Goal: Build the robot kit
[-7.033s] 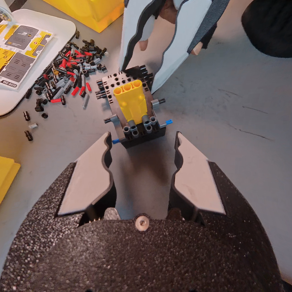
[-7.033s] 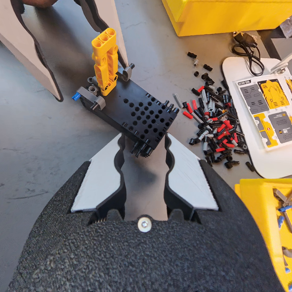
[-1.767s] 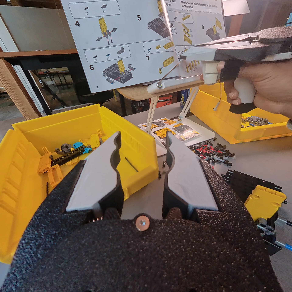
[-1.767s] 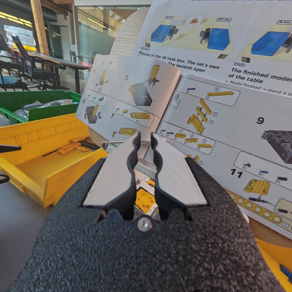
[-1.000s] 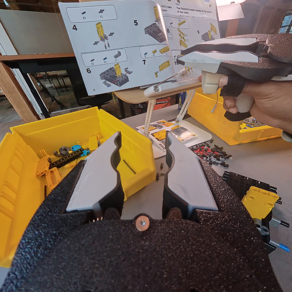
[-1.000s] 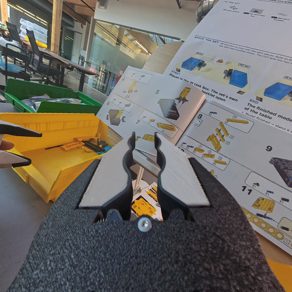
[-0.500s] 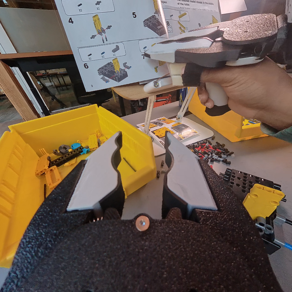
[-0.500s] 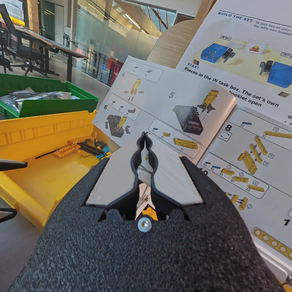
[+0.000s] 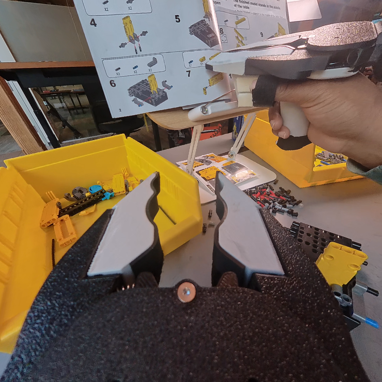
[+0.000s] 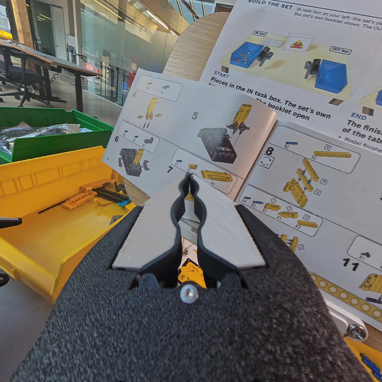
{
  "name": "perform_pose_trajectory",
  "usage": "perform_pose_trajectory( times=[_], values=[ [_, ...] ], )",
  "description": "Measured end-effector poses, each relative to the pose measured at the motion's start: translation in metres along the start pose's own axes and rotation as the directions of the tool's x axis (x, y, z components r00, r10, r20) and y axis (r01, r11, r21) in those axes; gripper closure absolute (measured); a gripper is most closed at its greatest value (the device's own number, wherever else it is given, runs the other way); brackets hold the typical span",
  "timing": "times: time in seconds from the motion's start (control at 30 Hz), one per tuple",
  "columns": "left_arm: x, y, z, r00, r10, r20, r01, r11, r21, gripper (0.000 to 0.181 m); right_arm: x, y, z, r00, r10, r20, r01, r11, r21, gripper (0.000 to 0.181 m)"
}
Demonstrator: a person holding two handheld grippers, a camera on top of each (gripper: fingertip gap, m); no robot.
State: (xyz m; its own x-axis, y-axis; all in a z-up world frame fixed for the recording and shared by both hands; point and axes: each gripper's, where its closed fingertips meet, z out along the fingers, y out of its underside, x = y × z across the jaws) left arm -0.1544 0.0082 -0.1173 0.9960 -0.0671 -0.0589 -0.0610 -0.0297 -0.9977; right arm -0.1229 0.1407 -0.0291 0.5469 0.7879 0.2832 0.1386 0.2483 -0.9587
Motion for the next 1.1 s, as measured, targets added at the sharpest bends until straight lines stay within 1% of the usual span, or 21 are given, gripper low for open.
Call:
perform_pose_trajectory(
  times=[0.2, 0.4, 0.57, 0.63, 0.7, 0.8, 0.93, 1.03, 1.1],
  values=[
    [0.001, -0.002, -0.002, 1.0, -0.023, -0.008, 0.023, 1.0, 0.004, 0.131, 0.009, -0.002, -0.01, 1.0, -0.003, -0.03, 0.003, 1.0, 0.015, 0.181],
    [0.003, -0.004, -0.002, 1.0, -0.02, -0.01, 0.02, 1.0, 0.009, 0.131, 0.02, 0.004, -0.013, 0.999, 0.011, -0.047, -0.011, 1.0, -0.007, 0.18],
    [0.003, -0.003, -0.002, 1.0, -0.023, -0.008, 0.023, 1.0, 0.008, 0.131, 0.02, 0.004, -0.017, 0.999, 0.006, -0.038, -0.006, 1.0, -0.001, 0.178],
    [0.003, -0.004, -0.002, 1.0, -0.024, -0.008, 0.024, 1.0, 0.009, 0.131, 0.016, -0.002, -0.023, 1.0, 0.003, -0.009, -0.003, 1.0, 0.025, 0.175],
    [0.003, -0.003, -0.002, 1.0, -0.023, -0.008, 0.023, 1.0, 0.009, 0.132, 0.012, -0.01, -0.036, 1.0, -0.024, 0.02, 0.022, 0.998, 0.063, 0.171],
    [0.005, -0.002, -0.001, 1.0, -0.007, -0.008, 0.007, 1.0, 0.001, 0.133, 0.003, -0.019, -0.065, 0.996, -0.053, 0.077, 0.044, 0.992, 0.119, 0.164],
    [0.008, -0.009, -0.004, 0.999, 0.044, 0.002, -0.044, 0.999, 0.012, 0.133, -0.011, -0.01, -0.106, 0.983, -0.031, 0.182, 0.012, 0.994, 0.106, 0.153],
    [0.013, -0.029, -0.012, 0.998, 0.061, -0.009, -0.061, 0.997, 0.046, 0.133, -0.019, 0.008, -0.136, 0.97, 0.009, 0.244, -0.026, 0.998, 0.065, 0.146],
    [0.014, -0.053, -0.025, 0.997, 0.069, -0.021, -0.068, 0.995, 0.074, 0.132, -0.024, 0.024, -0.155, 0.961, 0.04, 0.275, -0.049, 0.998, 0.028, 0.144]
  ],
)
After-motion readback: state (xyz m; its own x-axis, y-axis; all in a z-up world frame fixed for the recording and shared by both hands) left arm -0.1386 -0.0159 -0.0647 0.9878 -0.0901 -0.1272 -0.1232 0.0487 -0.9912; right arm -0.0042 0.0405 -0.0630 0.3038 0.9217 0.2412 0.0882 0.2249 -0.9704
